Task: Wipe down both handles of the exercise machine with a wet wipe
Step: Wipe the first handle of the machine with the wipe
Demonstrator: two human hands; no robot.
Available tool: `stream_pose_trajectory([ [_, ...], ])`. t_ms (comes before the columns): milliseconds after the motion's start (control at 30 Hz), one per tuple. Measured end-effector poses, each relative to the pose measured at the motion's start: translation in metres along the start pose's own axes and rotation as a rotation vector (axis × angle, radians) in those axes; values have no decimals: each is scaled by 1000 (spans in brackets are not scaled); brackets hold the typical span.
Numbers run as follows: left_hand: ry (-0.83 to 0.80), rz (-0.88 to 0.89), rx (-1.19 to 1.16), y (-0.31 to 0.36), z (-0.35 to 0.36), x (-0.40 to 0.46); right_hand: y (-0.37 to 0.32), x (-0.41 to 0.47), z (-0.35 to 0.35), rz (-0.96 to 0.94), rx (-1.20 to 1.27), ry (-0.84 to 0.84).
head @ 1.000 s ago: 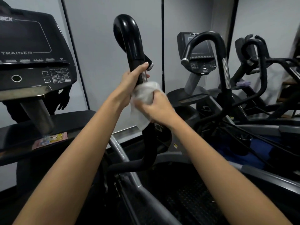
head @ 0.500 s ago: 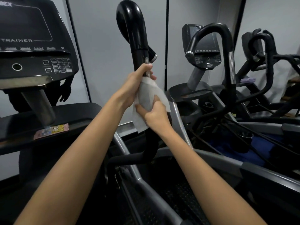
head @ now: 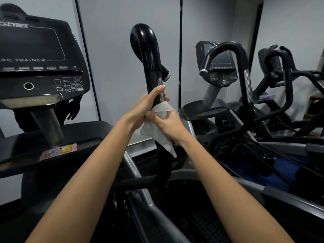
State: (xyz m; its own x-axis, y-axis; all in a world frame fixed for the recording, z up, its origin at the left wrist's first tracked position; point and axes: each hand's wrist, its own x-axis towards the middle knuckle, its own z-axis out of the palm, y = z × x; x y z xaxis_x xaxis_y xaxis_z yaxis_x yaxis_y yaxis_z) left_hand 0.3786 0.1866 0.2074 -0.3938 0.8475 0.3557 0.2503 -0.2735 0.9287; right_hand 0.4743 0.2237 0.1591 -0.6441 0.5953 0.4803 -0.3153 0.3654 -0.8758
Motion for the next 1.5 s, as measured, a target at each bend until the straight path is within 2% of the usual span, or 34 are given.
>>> stream_pose_trajectory([
  [200,-23,66,-65,-3,3,-4,35,-30,6,67,116,105],
  [400,35,80,-84,-3,7,-7,75,-60,23,144,15,321],
  [500,44,82,-87,-1,8,-8,65,-64,19,124,-97,309],
  [600,44,71,-89,-1,8,-8,27,-41,14,-37,-45,302],
  [667,42,59,-95,-1,7,-7,10,-24,12,-110,-22,230],
  [767,43,77,-33,-3,4,-5,18,-18,11,-34,50,167],
  [1100,21,100,-23,-5,7,-11,69,-50,20,14,99,291],
  [1233,22,106,5,-2,5,-11,84,-65,17,-53,18,300],
  [1300,30,101,41,-1,5,-12,89,-68,10,-104,-149,263],
  [1400,26,95,86,-2,5,-15,69,-59,2,-186,-350,323],
  [1500,18,61,93,0,3,-15,34,-28,3,-204,-231,301],
])
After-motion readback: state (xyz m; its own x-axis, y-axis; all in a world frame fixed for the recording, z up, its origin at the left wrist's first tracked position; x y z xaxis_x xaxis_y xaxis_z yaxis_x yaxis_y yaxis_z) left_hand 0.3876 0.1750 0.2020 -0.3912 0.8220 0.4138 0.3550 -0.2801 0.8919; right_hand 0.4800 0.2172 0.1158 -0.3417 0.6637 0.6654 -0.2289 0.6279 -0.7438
